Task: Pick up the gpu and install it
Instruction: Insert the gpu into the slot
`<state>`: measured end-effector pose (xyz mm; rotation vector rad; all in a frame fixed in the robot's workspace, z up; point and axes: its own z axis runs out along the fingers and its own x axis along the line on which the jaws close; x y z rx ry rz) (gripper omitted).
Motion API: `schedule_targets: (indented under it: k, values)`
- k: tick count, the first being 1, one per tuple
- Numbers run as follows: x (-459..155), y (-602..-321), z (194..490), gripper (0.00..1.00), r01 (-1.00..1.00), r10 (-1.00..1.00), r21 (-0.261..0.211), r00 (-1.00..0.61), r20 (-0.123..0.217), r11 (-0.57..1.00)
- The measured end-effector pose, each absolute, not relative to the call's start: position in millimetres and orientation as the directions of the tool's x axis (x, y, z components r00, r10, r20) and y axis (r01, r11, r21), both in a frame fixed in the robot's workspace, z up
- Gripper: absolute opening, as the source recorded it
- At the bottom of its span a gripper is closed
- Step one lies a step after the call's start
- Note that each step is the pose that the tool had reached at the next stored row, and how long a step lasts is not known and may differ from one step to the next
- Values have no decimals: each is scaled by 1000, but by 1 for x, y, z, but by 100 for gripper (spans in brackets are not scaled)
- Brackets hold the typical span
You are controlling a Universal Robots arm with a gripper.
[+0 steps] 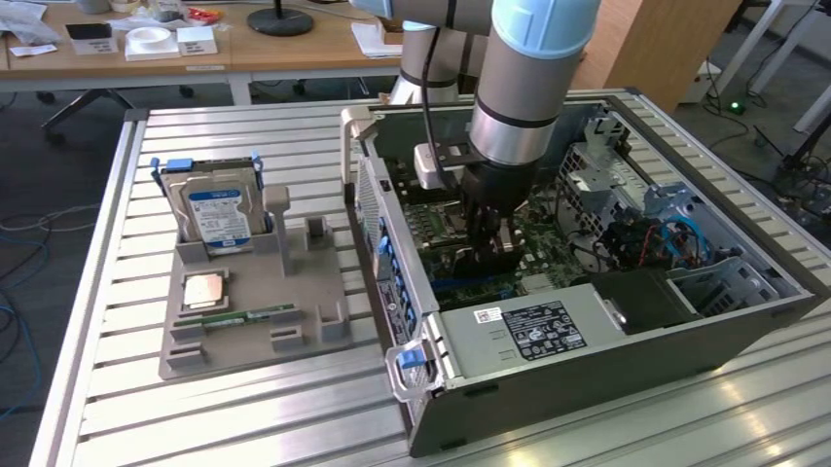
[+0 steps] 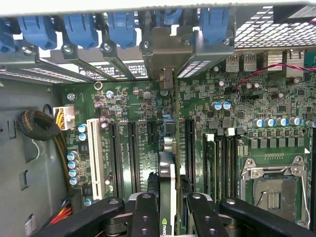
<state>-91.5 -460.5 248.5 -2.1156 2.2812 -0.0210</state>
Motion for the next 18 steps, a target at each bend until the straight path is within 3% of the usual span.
schedule_targets:
  k: [18]
  values:
    - [-92,-461,248,27,-997,-997,-31,-75,-13,75]
